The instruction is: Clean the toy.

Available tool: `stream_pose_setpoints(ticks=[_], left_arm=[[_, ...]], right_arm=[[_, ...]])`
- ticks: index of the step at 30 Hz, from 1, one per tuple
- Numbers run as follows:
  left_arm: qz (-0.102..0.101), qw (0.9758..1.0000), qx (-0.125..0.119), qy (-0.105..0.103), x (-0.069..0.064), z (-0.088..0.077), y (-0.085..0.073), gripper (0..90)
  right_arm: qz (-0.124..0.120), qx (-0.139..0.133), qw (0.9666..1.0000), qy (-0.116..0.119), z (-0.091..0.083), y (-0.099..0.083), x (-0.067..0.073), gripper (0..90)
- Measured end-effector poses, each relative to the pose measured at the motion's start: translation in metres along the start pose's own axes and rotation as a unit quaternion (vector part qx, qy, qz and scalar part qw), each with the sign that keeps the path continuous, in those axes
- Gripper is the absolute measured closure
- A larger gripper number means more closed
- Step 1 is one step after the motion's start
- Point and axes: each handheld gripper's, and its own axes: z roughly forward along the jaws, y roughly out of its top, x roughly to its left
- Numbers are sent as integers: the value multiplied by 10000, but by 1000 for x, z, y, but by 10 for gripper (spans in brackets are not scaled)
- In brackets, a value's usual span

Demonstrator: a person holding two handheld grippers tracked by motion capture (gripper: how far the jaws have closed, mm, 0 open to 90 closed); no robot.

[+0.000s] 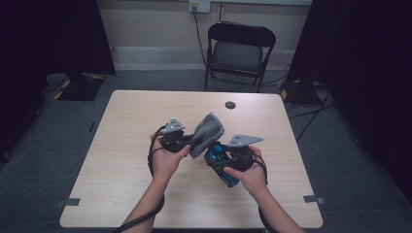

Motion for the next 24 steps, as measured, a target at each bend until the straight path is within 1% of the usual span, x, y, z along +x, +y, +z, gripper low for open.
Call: stream_pose_setpoints(ticks=[3,4,8,12,13,14,15,17,19,21,24], left_arm=[[38,9999,53,-112,-4,1,-1,770],[55,9999,36,-146,-4,1,-1,770],[109,9997,38,-221,-6,-1,-2,770],[139,9995,30,-267,-7,-4,-4,771],[119,9995,4,-280,-7,-4,-5,771],[135,9996,36,-265,-6,-6,-5,771],[122,9995,5,-286,-6,-6,-6,771],[146,9995,18,-285,-6,-9,-6,771],[157,9993,9,-341,-7,-10,-7,771],[161,9992,31,-369,-7,-11,-8,771],[145,9991,23,-408,-7,-14,-9,770]], right_arm=[[-3,30,10000,-60,1,0,-1,255],[-11,44,10000,-72,1,1,-1,255],[-47,82,9998,-156,1,1,-2,255],[-63,117,9997,-181,3,1,-3,255],[-64,127,9997,-188,3,1,-3,255],[-56,139,9997,-205,3,1,-4,255],[-57,155,9996,-215,3,1,-4,255],[-42,168,9995,-257,3,1,-6,255],[-54,183,9994,-300,3,1,-8,255],[1,164,9995,-282,3,1,-10,255],[-15,165,9993,-334,2,1,-12,255]])
